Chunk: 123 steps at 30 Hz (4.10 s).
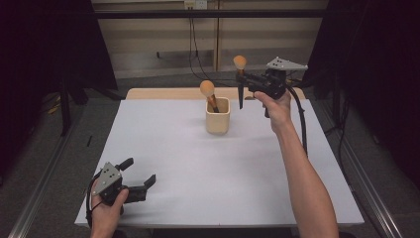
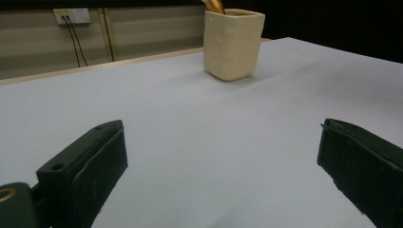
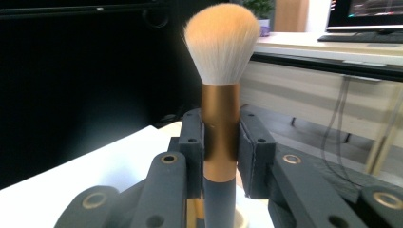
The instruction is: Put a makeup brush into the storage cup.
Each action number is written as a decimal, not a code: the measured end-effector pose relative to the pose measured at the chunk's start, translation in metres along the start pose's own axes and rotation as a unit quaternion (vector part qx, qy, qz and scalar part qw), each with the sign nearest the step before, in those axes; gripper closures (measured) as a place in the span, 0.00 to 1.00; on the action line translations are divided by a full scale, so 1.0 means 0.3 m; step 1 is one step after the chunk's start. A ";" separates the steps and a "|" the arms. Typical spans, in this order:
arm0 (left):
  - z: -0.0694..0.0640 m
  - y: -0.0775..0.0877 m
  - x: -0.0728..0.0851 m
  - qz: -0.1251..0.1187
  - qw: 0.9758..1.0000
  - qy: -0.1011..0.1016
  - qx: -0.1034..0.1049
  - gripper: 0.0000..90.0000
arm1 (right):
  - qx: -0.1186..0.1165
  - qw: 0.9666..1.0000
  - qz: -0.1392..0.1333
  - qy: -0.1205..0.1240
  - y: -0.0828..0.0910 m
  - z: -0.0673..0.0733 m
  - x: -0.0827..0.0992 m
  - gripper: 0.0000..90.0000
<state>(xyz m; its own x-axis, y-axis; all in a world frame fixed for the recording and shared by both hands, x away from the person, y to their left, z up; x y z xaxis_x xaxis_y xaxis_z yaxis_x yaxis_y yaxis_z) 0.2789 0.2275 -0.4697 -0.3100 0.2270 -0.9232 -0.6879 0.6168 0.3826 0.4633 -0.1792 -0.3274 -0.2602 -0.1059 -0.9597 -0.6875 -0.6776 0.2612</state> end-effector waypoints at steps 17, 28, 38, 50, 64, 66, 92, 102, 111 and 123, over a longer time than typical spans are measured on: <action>0.000 0.004 0.000 -0.002 1.000 0.002 0.001 0.03 | -0.017 1.000 -0.001 0.024 -0.143 0.096 -0.060 0.82; 0.006 0.008 0.001 -0.002 1.000 -0.001 -0.003 0.03 | -0.020 1.000 0.009 0.018 -0.197 0.104 -0.002 0.82; 0.009 0.010 0.003 -0.001 1.000 -0.001 -0.004 0.03 | -0.014 1.000 0.015 0.011 -0.206 0.085 0.052 0.82; 0.010 0.011 0.002 -0.001 1.000 -0.003 -0.004 0.03 | -0.004 1.000 0.021 -0.001 -0.201 0.057 0.109 0.82; 0.009 0.011 0.002 -0.002 1.000 -0.003 -0.004 0.03 | -0.004 0.999 0.034 -0.015 -0.206 0.043 0.176 0.82; 0.009 0.010 0.002 -0.002 1.000 -0.003 -0.005 0.03 | -0.004 0.999 0.037 -0.015 -0.209 0.042 0.184 0.82; 0.005 0.009 0.002 0.000 1.000 -0.009 -0.006 0.03 | -0.001 0.997 0.075 -0.015 -0.229 0.040 0.266 0.81; 0.005 0.009 0.002 -0.001 1.000 -0.010 -0.006 0.03 | 0.008 0.996 0.084 -0.016 -0.234 0.038 0.280 0.70; 0.005 0.007 0.004 0.001 1.000 -0.010 -0.007 0.03 | 0.012 0.996 0.088 -0.012 -0.216 0.031 0.300 0.51; 0.006 0.002 0.003 0.002 1.000 -0.007 -0.009 0.03 | 0.002 0.997 0.072 -0.014 -0.164 0.033 0.314 0.01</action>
<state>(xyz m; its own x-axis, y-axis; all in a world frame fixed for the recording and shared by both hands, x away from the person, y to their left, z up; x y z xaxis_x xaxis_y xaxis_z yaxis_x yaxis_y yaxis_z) 0.2795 0.2295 -0.4704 -0.3045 0.2401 -0.9217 -0.6984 0.6017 0.3875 0.4658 -0.1487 -0.4296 -0.3758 -0.1813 -0.9088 -0.6439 -0.6542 0.3967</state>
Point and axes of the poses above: each handheld gripper's, and its own axes: y roughly backward along the jaws, x roughly out of its underside, z roughly to its left, the point moved 4 cm from there along -y, roughly forward along the jaws, and after that the axes turned 6 degrees about z, right-handed, at the moved point
